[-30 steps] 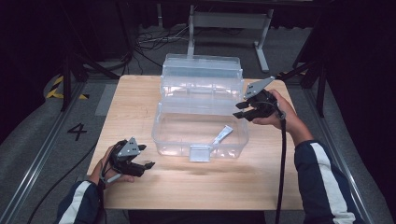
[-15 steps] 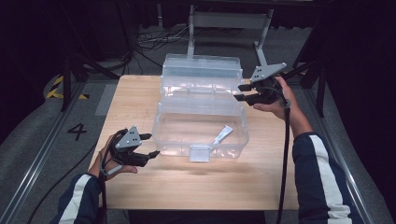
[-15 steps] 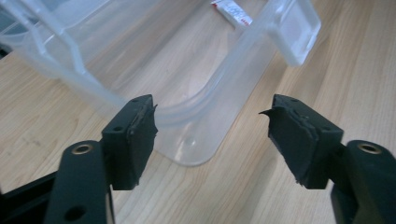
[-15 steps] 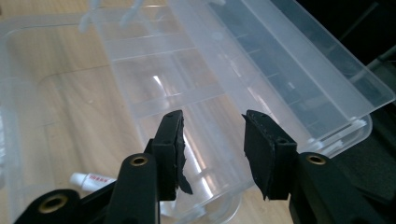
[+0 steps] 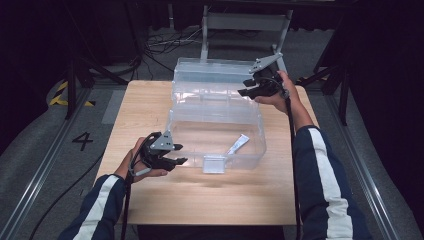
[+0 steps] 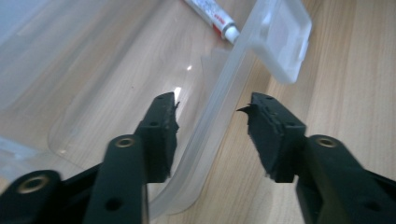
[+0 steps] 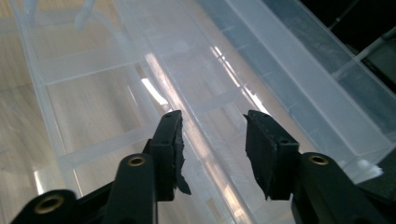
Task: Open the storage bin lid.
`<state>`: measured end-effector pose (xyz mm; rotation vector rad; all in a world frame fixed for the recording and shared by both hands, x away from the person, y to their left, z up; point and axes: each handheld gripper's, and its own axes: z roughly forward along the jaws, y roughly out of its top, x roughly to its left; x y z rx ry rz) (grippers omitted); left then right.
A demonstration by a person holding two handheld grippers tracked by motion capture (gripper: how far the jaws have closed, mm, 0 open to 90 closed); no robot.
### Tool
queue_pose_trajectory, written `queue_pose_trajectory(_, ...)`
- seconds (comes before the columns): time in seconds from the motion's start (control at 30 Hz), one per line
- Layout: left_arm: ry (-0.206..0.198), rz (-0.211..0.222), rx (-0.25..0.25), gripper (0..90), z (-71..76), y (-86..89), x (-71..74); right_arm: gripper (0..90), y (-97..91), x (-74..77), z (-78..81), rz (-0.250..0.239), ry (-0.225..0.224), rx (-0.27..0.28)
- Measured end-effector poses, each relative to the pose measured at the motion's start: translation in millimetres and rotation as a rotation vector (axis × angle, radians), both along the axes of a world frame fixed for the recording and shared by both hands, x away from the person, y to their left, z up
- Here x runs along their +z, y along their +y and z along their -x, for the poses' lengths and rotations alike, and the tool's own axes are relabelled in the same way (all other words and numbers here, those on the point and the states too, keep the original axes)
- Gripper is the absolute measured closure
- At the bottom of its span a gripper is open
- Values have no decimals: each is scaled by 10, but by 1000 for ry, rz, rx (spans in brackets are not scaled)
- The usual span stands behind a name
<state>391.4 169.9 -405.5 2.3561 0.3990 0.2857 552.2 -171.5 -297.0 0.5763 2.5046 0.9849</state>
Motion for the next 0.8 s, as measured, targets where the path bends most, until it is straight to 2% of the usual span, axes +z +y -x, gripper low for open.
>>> queue_pose_trajectory(0.13,1,-18,-22,616,-44,-44,-44,670,53,-91,-65,36,43,24)
queue_pose_trajectory(0.33,-10,-47,-25,701,-85,-102,-70,701,59,-87,-62,30,49,29)
queue_pose_trajectory(0.4,5,-53,-42,702,-118,-124,-86,724,66,-82,-46,39,43,40)
queue_pose_trajectory(0.57,-3,-88,-61,719,-123,-157,-74,750,142,-55,-20,99,31,45)
queue_pose_trajectory(0.63,17,-96,-67,735,-144,-160,-61,770,181,-23,0,141,26,57)
queue_pose_trajectory(0.8,28,-98,-65,742,-150,-162,-58,784,229,-8,26,176,15,62)
